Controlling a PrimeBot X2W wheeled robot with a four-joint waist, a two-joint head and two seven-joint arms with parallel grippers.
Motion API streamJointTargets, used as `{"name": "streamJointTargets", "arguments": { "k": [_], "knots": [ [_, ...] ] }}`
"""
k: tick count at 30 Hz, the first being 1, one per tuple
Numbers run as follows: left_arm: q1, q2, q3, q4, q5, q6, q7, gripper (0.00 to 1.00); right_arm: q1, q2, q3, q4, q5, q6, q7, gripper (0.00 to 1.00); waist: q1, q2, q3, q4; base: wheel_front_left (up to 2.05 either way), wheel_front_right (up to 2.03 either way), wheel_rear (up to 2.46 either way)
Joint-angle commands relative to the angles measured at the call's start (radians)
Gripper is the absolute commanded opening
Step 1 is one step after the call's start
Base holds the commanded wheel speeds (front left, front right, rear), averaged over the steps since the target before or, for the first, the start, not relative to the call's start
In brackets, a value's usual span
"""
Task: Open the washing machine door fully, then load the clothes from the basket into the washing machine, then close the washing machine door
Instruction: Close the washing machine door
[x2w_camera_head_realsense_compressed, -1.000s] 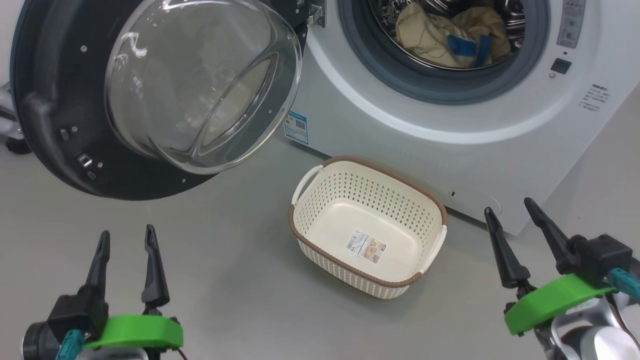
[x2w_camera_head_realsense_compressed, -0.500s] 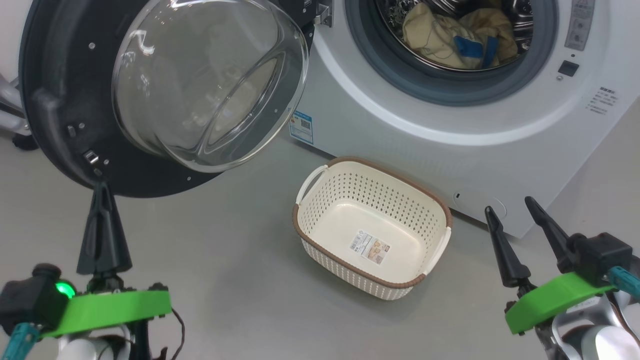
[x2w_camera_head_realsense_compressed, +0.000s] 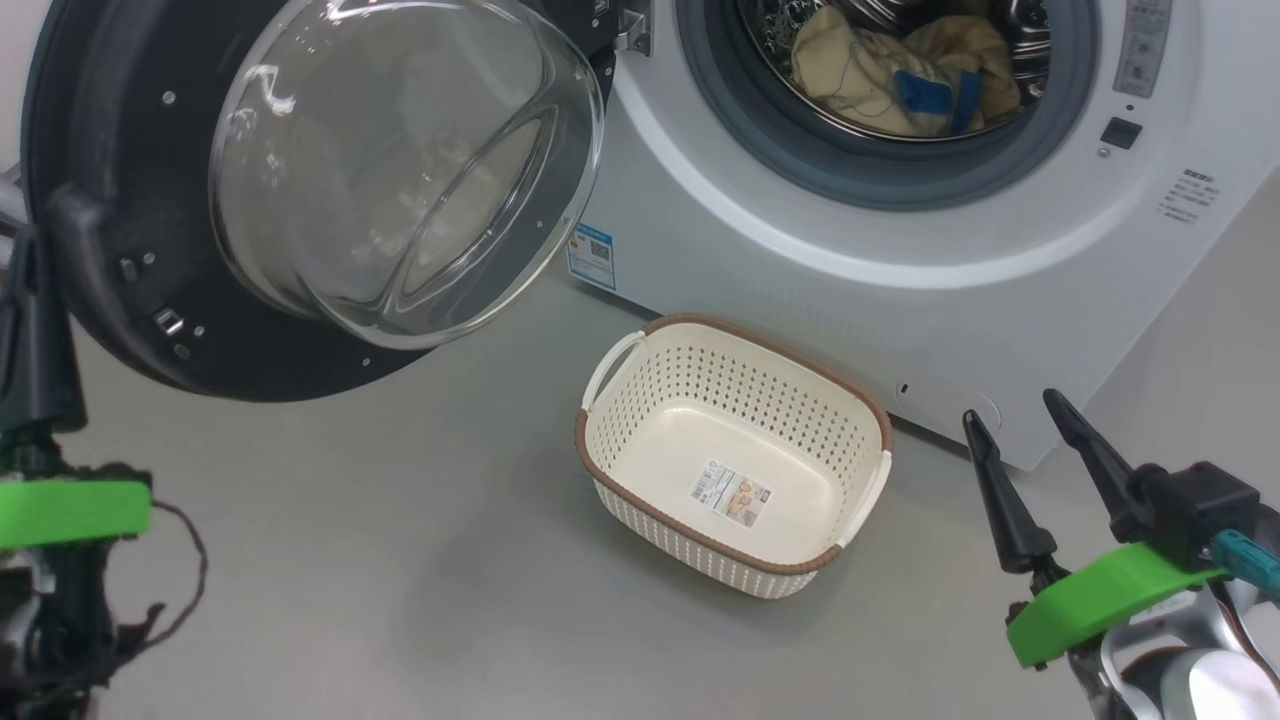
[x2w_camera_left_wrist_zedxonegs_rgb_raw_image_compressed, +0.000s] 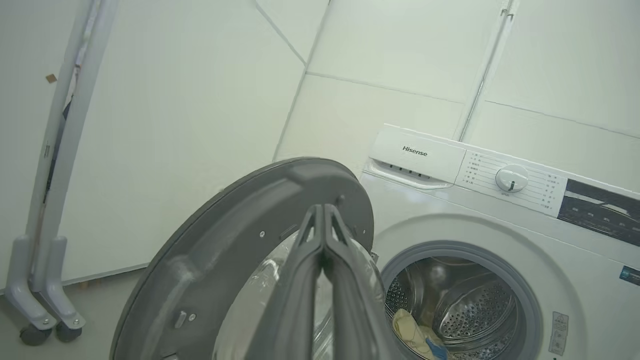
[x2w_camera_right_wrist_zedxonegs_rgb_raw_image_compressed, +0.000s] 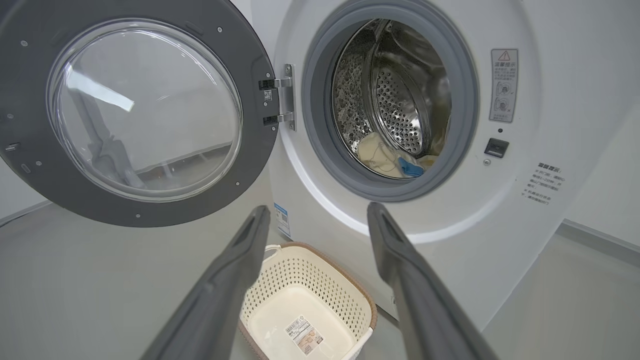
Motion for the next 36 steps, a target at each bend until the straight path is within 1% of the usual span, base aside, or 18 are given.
{"name": "streamJointTargets", "arguments": {
  "k": [1, 6, 10, 12, 13, 16, 18, 20, 25, 30, 36],
  "knots": [
    [-0.07, 0.065, 0.053, -0.011, -0.049, -0.005, 0.011, 0.0, -0.046, -0.01, 0.022, -0.039, -0.005, -0.003, 0.005, 1.0, 0.0, 0.0, 0.003, -0.006, 0.0, 0.0, 0.0],
    [-0.153, 0.206, 0.026, 0.018, -0.312, -0.008, 0.031, 0.0, -0.049, -0.01, 0.025, -0.046, -0.012, -0.003, 0.014, 1.0, 0.0, 0.0, 0.014, -0.026, 0.0, 0.0, 0.0],
    [-0.217, 0.295, 0.026, 0.058, -0.524, -0.008, 0.044, 0.0, -0.057, -0.01, 0.03, -0.057, -0.023, -0.003, 0.027, 1.0, 0.0, 0.0, 0.028, -0.045, 0.0, 0.0, 0.0],
    [-0.242, 0.32, 0.039, 0.095, -0.621, -0.008, 0.056, 0.0, -0.063, -0.01, 0.033, -0.065, -0.028, -0.003, 0.035, 1.0, 0.0, 0.0, 0.038, -0.058, 0.0, 0.0, 0.0],
    [-0.242, 0.32, 0.039, 0.095, -0.621, -0.008, 0.056, 0.0, -0.063, -0.01, 0.033, -0.065, -0.028, -0.003, 0.035, 1.0, 0.0, 0.0, 0.038, -0.058, 0.0, 0.0, 0.0],
    [-0.268, 0.34, 0.071, 0.151, -0.74, -0.008, 0.077, 0.0, -0.072, -0.01, 0.037, -0.076, -0.036, -0.003, 0.047, 1.0, 0.0, 0.0, 0.051, -0.077, 0.0, 0.0, 0.0],
    [-0.274, 0.339, 0.099, 0.187, -0.803, -0.008, 0.096, 0.0, -0.075, -0.012, 0.037, -0.083, -0.04, -0.003, 0.056, 1.0, 0.0, 0.0, 0.061, -0.088, 0.0, 0.0, 0.0],
    [-0.275, 0.327, 0.137, 0.221, -0.859, -0.008, 0.114, 0.0, -0.078, -0.017, 0.038, -0.09, -0.042, -0.003, 0.066, 1.0, 0.0, 0.0, 0.071, -0.1, 0.0, 0.0, 0.0],
    [-0.273, 0.286, 0.252, 0.328, -0.926, -0.008, 0.146, 0.0, -0.09, -0.038, 0.045, -0.111, -0.04, -0.003, 0.091, 1.0, 0.0, 0.0, 0.1, -0.127, 0.0, 0.0, 0.0],
    [-0.287, 0.225, 0.343, 0.379, -0.936, -0.008, 0.173, 0.0, -0.106, -0.056, 0.052, -0.13, -0.037, -0.003, 0.116, 1.0, 0.0, 0.0, 0.131, -0.146, 0.0, 0.0, 0.0],
    [-0.298, 0.17, 0.403, 0.433, -0.874, -0.008, 0.164, 0.0, -0.125, -0.07, 0.067, -0.146, -0.031, -0.003, 0.14, 1.0, 0.0, 0.0, 0.156, -0.169, 0.0, 0.0, 0.0]
  ]
}}
